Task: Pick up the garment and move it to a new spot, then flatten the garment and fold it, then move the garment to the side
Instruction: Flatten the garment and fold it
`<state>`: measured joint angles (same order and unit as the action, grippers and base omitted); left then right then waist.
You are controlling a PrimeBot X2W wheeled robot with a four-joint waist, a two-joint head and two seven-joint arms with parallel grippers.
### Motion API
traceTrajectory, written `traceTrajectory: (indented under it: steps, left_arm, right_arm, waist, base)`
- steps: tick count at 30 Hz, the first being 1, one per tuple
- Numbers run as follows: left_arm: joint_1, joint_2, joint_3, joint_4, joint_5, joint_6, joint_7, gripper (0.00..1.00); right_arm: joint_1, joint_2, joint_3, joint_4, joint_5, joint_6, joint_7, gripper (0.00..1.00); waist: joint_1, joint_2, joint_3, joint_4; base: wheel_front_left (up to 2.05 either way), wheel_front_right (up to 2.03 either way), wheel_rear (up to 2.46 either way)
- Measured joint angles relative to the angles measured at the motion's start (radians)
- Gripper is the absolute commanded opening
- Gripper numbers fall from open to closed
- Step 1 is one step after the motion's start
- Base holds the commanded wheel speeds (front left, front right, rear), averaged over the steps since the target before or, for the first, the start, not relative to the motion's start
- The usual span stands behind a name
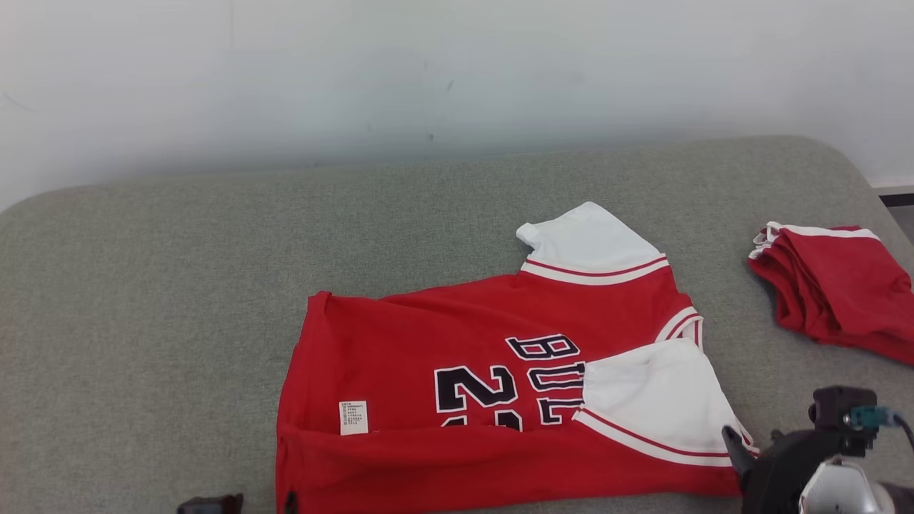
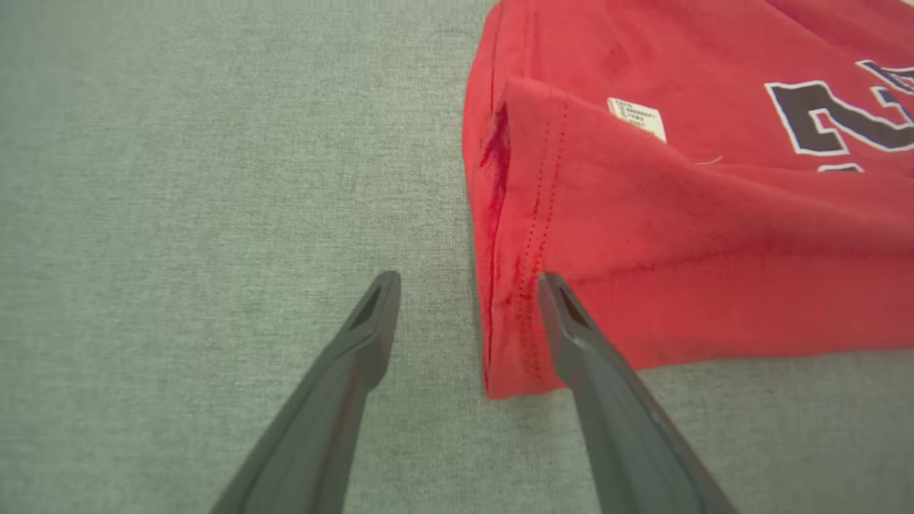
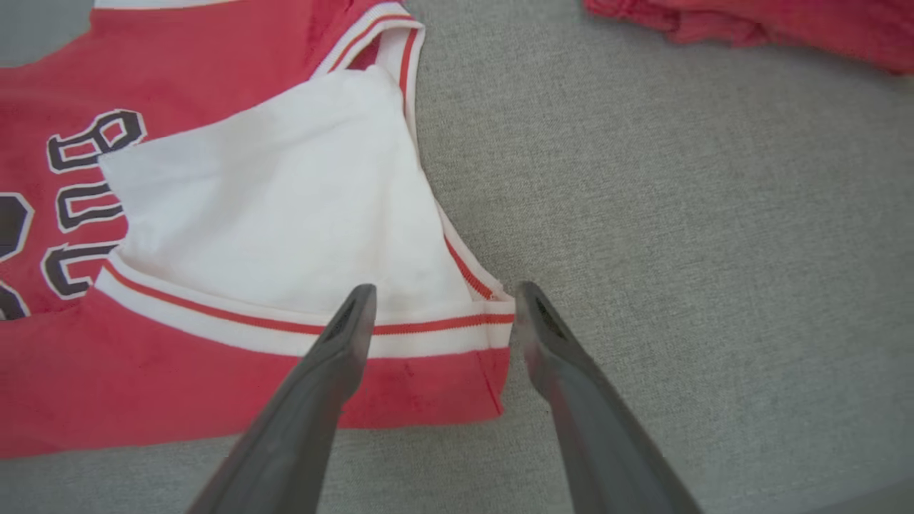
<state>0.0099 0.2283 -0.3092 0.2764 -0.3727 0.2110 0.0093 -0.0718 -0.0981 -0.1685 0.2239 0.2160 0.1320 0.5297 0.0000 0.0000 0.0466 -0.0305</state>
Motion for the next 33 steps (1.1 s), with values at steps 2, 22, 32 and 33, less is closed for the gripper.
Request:
traceTrajectory:
  steps: [2, 22, 32, 33]
  left_arm:
    - [-0.001, 0.017, 0.004, -0.027, -0.003, 0.0, 0.032, 1.0]
    - [-0.544, 0.052, 0.005, 0.047, -0.071, -0.072, 0.451, 1.0]
    - [-0.735, 0.015, -0.035, 0.203, -0.078, -0.105, 0.507, 1.0]
    - [-0.744, 0.014, -0.036, 0.212, -0.075, -0.106, 0.506, 1.0]
  right_arm:
    - [-0.021, -0.01, 0.007, -0.013, 0.0, 0.0, 0.013, 1.0]
    - [-0.591, -0.118, 0.24, 0.154, 0.035, 0.0, 0.083, 1.0]
    - [-0.783, -0.142, 0.332, 0.349, 0.066, 0.0, -0.002, 1.0]
    - [-0.793, -0.142, 0.339, 0.363, 0.071, 0.0, -0.01, 1.0]
  waist:
    - [0.0, 0.0, -0.002, 0.0]
    - [0.0001, 0.0, 0.104, -0.007]
    - [0.0003, 0.0002, 0.221, -0.003]
    - [0.0003, 0.0002, 0.23, -0.003]
  base:
    - [0.0, 0.0, 0.0]
    - [0.0, 0.0, 0.0]
    - [0.0, 0.0, 0.0]
    - [0.0, 0.0, 0.0]
